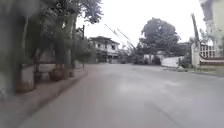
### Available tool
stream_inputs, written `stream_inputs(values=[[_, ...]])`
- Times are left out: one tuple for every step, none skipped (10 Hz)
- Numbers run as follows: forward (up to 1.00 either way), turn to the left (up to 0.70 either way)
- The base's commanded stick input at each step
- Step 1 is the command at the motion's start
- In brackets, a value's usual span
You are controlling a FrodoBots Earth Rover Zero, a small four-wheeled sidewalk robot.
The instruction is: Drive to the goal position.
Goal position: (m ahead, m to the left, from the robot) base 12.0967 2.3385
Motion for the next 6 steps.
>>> stream_inputs(values=[[0.99,0.00],[0.99,0.00],[0.99,0.00],[0.99,-0.02],[0.99,-0.02],[0.99,0.00]])
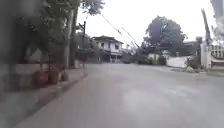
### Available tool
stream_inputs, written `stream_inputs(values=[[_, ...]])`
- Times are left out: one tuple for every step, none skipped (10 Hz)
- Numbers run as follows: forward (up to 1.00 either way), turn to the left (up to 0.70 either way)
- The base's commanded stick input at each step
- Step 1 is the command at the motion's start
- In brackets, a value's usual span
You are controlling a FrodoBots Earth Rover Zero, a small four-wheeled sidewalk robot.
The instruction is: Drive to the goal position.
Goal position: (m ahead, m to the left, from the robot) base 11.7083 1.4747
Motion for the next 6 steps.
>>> stream_inputs(values=[[0.99,0.00],[0.99,-0.01],[0.99,-0.02],[0.99,-0.24],[0.99,-0.40],[1.00,-0.40]])
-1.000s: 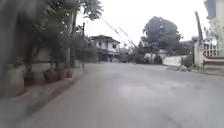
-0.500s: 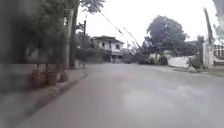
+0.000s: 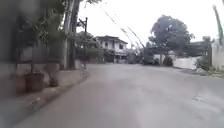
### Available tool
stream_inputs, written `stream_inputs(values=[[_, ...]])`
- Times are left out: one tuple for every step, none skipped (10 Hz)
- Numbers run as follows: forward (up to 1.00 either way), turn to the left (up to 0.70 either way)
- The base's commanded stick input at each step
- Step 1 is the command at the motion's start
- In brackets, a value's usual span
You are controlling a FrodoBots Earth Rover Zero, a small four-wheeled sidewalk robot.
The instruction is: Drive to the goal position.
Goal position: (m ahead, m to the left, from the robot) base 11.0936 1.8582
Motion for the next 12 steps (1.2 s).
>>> stream_inputs(values=[[1.00,-0.25],[1.00,-0.06],[1.00,0.00],[1.00,0.00],[1.00,-0.01],[1.00,-0.02],[1.00,-0.02],[1.00,-0.02],[1.00,-0.02],[1.00,-0.02],[1.00,-0.02],[1.00,-0.02]])
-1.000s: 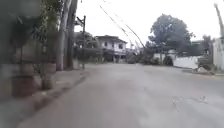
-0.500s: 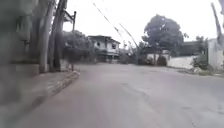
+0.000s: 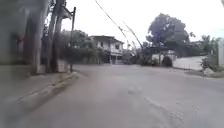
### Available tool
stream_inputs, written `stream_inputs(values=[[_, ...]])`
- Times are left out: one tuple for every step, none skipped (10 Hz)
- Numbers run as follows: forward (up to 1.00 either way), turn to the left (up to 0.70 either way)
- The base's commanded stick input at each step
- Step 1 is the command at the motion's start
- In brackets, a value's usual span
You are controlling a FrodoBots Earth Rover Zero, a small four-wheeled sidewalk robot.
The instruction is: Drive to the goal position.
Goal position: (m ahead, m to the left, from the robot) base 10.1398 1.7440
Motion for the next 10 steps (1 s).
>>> stream_inputs(values=[[1.00,-0.02],[1.00,-0.02],[1.00,-0.02],[1.00,-0.02],[1.00,-0.02],[1.00,-0.02],[1.00,-0.02],[1.00,-0.02],[1.00,-0.02],[1.00,-0.10]])
